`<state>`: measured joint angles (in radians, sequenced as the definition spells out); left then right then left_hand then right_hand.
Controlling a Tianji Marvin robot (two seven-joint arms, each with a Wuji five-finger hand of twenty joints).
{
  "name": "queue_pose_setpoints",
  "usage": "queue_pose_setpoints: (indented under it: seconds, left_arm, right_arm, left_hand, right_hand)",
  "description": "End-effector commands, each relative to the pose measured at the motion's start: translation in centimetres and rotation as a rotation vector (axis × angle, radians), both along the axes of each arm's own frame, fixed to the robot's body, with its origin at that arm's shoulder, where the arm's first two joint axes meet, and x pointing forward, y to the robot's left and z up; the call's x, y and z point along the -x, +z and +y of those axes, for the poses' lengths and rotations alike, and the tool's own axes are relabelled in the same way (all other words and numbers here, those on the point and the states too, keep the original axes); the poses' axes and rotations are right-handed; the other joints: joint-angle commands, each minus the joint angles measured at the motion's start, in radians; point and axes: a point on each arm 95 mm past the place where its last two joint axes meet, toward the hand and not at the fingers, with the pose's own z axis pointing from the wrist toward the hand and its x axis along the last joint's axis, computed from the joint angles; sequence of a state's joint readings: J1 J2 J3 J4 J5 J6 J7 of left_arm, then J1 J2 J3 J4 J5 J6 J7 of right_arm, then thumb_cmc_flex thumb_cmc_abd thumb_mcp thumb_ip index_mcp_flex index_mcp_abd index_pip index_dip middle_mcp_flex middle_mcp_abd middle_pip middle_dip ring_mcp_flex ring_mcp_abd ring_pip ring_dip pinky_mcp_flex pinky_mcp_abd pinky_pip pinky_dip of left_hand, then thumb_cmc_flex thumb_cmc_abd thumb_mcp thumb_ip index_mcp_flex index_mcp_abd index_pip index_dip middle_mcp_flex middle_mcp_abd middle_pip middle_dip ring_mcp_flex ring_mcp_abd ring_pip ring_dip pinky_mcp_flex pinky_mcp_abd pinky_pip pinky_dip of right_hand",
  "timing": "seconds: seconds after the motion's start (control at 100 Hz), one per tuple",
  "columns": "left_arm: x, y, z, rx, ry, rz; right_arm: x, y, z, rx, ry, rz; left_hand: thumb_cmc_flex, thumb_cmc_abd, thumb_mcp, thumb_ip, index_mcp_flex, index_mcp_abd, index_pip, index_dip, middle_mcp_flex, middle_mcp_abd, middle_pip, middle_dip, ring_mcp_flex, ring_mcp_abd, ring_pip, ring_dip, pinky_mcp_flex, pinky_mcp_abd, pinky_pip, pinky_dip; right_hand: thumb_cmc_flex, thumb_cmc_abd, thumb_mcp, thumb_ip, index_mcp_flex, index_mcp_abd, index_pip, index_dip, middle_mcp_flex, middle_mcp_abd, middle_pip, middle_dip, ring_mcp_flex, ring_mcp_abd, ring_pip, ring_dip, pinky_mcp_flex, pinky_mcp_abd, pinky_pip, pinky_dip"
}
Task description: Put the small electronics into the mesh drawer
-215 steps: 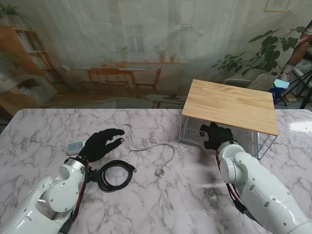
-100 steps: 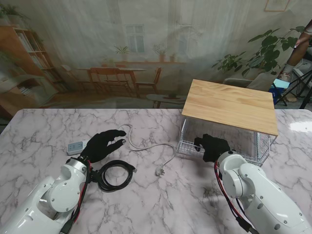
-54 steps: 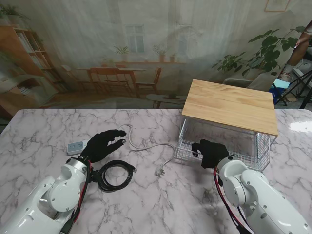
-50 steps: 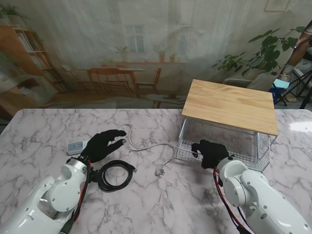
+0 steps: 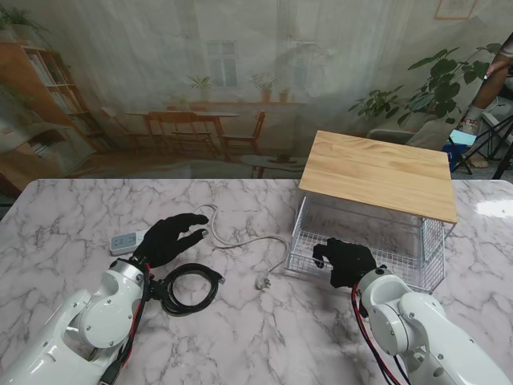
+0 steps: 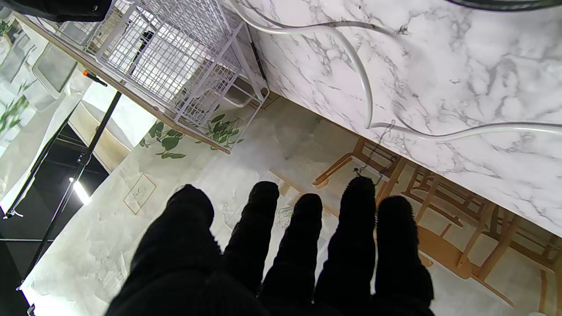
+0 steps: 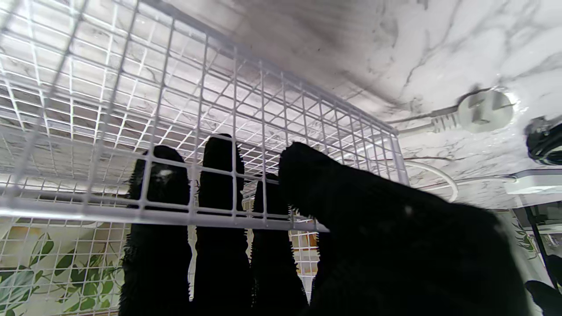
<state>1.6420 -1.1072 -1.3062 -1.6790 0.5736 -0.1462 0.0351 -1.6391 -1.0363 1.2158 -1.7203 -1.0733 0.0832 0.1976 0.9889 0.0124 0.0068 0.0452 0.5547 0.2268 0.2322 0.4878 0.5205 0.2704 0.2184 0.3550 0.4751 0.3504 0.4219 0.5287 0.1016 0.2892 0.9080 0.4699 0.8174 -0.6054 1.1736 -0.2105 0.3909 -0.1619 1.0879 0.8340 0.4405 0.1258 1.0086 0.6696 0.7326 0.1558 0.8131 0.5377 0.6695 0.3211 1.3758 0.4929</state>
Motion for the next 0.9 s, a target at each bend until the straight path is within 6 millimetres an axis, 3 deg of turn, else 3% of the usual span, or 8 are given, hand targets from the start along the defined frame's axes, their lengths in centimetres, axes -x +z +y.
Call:
queue_pose_setpoints:
  seconds: [0.0, 0.34, 0.39, 0.48, 0.54, 0.66, 0.76, 0.89]
  left_arm:
    - [0.0, -0.2, -0.1, -0.007, -0.007, 0.015]
    - [0.1, -0.2, -0.1, -0.008, -0.007, 0.015]
    - [0.1, -0.3, -0.2, -0.008, -0.008, 0.016]
    - [0.1, -0.3, -0.2, -0.009, -0.010, 0.018]
    - [0.1, -0.3, -0.2, -0.010, -0.010, 0.019]
    - [0.1, -0.3, -0.2, -0.007, -0.008, 0.013]
    - [0.0, -0.3, -0.3, -0.006, -0.010, 0.014]
    - [0.0, -0.3, -0.3, -0.006, -0.012, 0.016]
  right_arm:
    - [0.5, -0.2, 0.4, -0.002, 0.013, 0.010]
    - [0.8, -0.2, 0.7, 0.003, 0.020, 0.030]
    - [0.9, -0.1, 0.6, 0.016, 0.018, 0.046]
    - [1.1, 0.0, 0.5, 0.037, 0.012, 0.059]
    - [1.2, 0.1, 0.3, 0.052, 0.010, 0.063]
    - [1.3, 0.3, 0.1, 0.023, 0.006, 0.035]
    - [1.1, 0.7, 0.0, -0.034, 0.015, -0.029]
    - [1.1, 1.9, -0.2, -0.059, 0.036, -0.120]
  left_hand:
    - [-0.006, 0.049, -0.020, -0.017, 0.014, -0.010, 0.008, 0.010, -0.016, -0.016, 0.012, 0.000, -0.017, -0.006, -0.019, 0.005, -0.015, 0.004, -0.015, -0.002]
    - [-0.006, 0.048, -0.021, -0.017, 0.014, -0.012, 0.009, 0.009, -0.018, -0.016, 0.012, 0.000, -0.018, -0.006, -0.019, 0.005, -0.015, 0.004, -0.014, -0.001]
    - [-0.007, 0.049, -0.021, -0.017, 0.013, -0.010, 0.008, 0.009, -0.018, -0.018, 0.012, 0.000, -0.019, -0.006, -0.020, 0.005, -0.015, 0.004, -0.014, -0.001]
    - [-0.006, 0.048, -0.021, -0.017, 0.015, -0.011, 0.009, 0.009, -0.017, -0.016, 0.012, 0.000, -0.017, -0.007, -0.019, 0.005, -0.015, 0.004, -0.014, -0.001]
    - [-0.009, 0.049, -0.022, -0.018, 0.013, -0.012, 0.008, 0.009, -0.018, -0.016, 0.012, 0.000, -0.017, -0.007, -0.019, 0.005, -0.015, 0.004, -0.014, -0.001]
    - [-0.009, 0.050, -0.022, -0.018, -0.001, -0.019, 0.002, 0.007, -0.030, -0.019, 0.008, -0.001, -0.019, -0.009, -0.019, 0.006, -0.015, 0.002, -0.014, -0.002]
    - [-0.010, 0.049, -0.022, -0.018, 0.004, -0.016, 0.005, 0.007, -0.029, -0.019, 0.009, -0.001, -0.019, -0.008, -0.018, 0.006, -0.015, 0.002, -0.013, -0.001]
    - [-0.011, 0.049, -0.021, -0.018, 0.007, -0.014, 0.006, 0.007, -0.029, -0.019, 0.010, -0.001, -0.019, -0.008, -0.018, 0.006, -0.015, 0.003, -0.013, -0.001]
  right_hand:
    - [0.062, 0.072, 0.078, 0.044, 0.053, -0.134, -0.015, 0.014, 0.007, -0.003, -0.037, -0.012, 0.001, 0.020, 0.020, -0.011, -0.011, 0.017, -0.004, -0.018]
    - [0.047, 0.098, 0.071, 0.075, 0.049, -0.128, -0.028, 0.000, -0.003, -0.004, -0.074, -0.032, -0.007, 0.018, -0.026, -0.019, -0.018, 0.032, -0.032, -0.034]
    - [-0.004, 0.153, -0.047, 0.145, 0.005, -0.116, -0.044, -0.033, -0.043, -0.005, -0.116, -0.075, -0.047, 0.011, -0.063, -0.033, -0.063, 0.054, -0.065, -0.040]
    - [-0.144, 0.151, -0.165, 0.150, -0.086, -0.078, -0.119, -0.179, -0.099, -0.006, -0.150, -0.108, -0.136, 0.026, -0.172, -0.082, -0.208, 0.129, -0.152, -0.051]
    - [-0.231, 0.181, -0.212, 0.187, -0.128, -0.005, -0.178, -0.189, -0.147, 0.008, -0.186, -0.140, -0.184, 0.037, -0.247, -0.117, -0.289, 0.147, -0.200, -0.060]
    - [-0.391, 0.230, -0.408, 0.168, -0.192, 0.097, -0.356, -0.290, -0.232, 0.021, -0.321, -0.292, -0.279, 0.058, -0.422, -0.202, -0.437, 0.187, -0.313, -0.122]
    - [-0.421, 0.252, -0.477, 0.167, -0.199, 0.121, -0.424, -0.353, -0.266, 0.017, -0.384, -0.364, -0.333, 0.061, -0.553, -0.284, -0.529, 0.173, -0.393, -0.199]
    - [-0.443, 0.280, -0.531, 0.167, -0.202, 0.128, -0.447, -0.373, -0.270, 0.016, -0.419, -0.382, -0.352, 0.045, -0.598, -0.310, -0.578, 0.130, -0.418, -0.227]
